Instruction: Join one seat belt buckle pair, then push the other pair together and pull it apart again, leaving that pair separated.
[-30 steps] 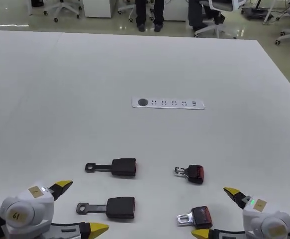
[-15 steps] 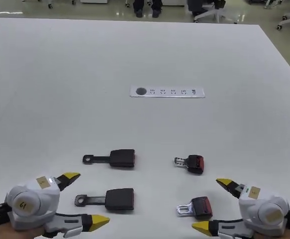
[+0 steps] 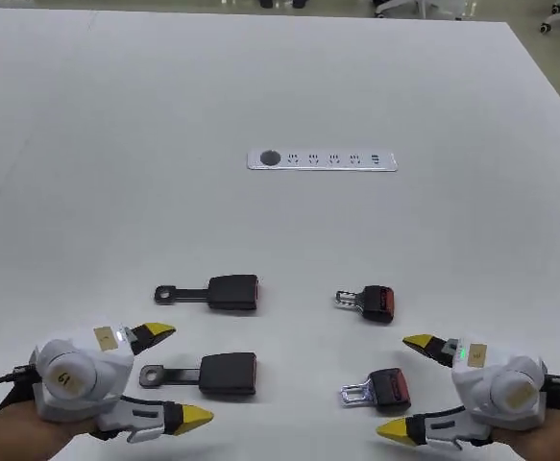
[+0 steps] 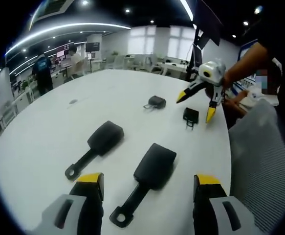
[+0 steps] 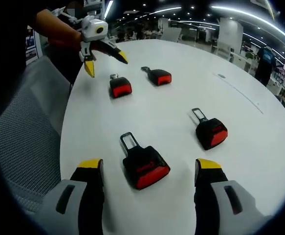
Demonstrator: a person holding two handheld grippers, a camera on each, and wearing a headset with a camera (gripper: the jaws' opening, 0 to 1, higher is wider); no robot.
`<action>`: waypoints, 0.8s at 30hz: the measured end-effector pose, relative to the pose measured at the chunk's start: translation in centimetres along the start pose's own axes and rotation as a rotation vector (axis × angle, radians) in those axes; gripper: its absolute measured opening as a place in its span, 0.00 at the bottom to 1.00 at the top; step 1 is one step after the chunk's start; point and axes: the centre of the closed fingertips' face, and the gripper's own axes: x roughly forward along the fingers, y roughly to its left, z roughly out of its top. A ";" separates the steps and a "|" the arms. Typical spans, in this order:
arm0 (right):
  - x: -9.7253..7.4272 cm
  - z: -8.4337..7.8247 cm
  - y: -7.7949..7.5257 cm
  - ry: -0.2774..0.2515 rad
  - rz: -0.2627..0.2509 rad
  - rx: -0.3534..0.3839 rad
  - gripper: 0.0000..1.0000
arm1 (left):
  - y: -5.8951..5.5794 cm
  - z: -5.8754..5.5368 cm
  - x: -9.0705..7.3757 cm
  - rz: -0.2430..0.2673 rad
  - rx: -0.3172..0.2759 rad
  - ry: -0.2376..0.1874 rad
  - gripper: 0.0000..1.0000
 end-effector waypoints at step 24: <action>0.4 -1.3 0.4 0.117 0.138 -0.143 0.45 | -0.4 -2.7 4.8 -0.186 0.257 0.182 0.55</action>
